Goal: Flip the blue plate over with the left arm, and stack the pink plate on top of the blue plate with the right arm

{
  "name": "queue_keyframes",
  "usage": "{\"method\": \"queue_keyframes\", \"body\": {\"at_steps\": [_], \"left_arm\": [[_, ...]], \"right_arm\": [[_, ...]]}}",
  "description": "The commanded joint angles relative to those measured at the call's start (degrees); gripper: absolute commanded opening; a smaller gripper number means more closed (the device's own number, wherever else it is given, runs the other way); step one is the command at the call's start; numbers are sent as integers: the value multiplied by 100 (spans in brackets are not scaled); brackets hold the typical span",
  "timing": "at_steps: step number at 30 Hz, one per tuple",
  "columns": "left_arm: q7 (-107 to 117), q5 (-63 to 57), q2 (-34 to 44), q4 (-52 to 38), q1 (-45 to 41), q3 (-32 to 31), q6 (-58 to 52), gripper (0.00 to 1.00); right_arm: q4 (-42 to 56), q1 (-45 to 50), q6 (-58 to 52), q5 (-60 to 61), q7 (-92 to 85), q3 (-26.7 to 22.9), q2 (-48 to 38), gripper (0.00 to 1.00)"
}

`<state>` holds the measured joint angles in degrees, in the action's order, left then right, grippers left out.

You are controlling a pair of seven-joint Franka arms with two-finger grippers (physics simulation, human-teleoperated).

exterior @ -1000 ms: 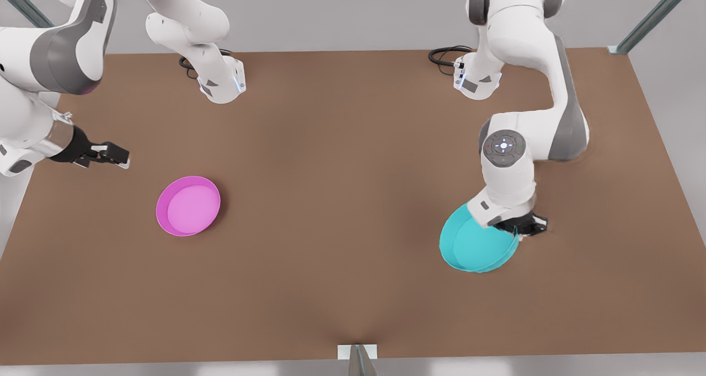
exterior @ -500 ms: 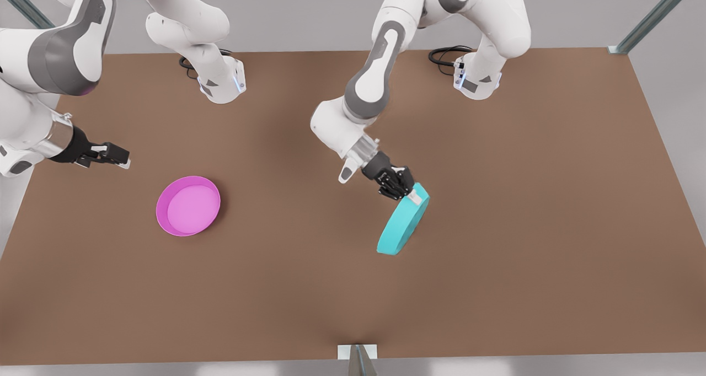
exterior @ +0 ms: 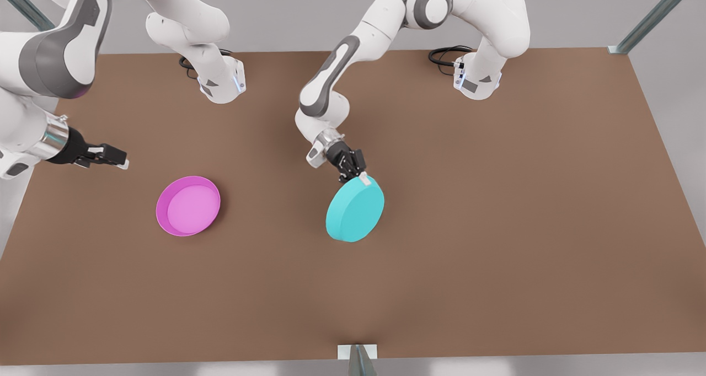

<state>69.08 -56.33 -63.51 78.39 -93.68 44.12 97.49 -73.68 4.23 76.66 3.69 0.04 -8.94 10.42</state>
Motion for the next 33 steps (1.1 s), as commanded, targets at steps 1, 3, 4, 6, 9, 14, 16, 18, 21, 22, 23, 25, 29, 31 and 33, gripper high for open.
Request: {"method": "queue_keyframes", "body": {"at_steps": [1,3,4,6,9,14,16,18,21,22,23,25,29,31,33], "left_arm": [[4324,-397,14,-8,43,-193,-521,21],[4728,-633,-30,9,113,-395,-556,21],[5097,-985,-21,9,262,-650,-556,21],[5115,-1169,-126,27,280,-694,-556,21],[4861,-1319,-241,9,315,-756,-529,21],[3762,-1311,-311,-43,535,-1081,-767,21],[3753,-1284,-267,-52,588,-1143,-732,21],[3753,-1267,-276,-52,640,-1204,-723,21],[3683,-1092,-197,-70,843,-1468,-723,21],[3533,-801,-205,-158,843,-1468,-705,21],[3525,-731,-223,-158,843,-1468,-653,21],[3507,-731,-241,-158,843,-1468,-617,21],[3507,-739,-355,-158,852,-1477,-626,21],[3586,-757,-460,-158,834,-1477,-635,21],[3489,-792,-460,-158,808,-1477,-679,21]], "right_arm": [[3,-19,-38,97,-13,-3,4,100],[-6,-28,-38,105,-22,-3,4,100],[-6,-80,-46,184,-40,-3,4,100],[-6,-116,-73,228,-57,-3,30,100],[-6,-212,-90,377,-136,-3,57,100],[-6,-309,-90,466,-251,-3,110,100],[-6,-309,-90,466,-259,-3,127,100],[-6,-309,-90,466,-259,-3,136,100],[-14,-309,-90,466,-259,-3,145,100],[-14,-309,-90,474,-259,6,145,100],[-14,-318,-90,510,-259,-3,153,100],[-14,-318,-90,510,-259,-3,154,100],[-14,-370,-143,597,-312,-3,189,100],[-6,-441,-152,641,-382,-3,215,100],[3,-450,-152,650,-426,-3,224,100]]}}
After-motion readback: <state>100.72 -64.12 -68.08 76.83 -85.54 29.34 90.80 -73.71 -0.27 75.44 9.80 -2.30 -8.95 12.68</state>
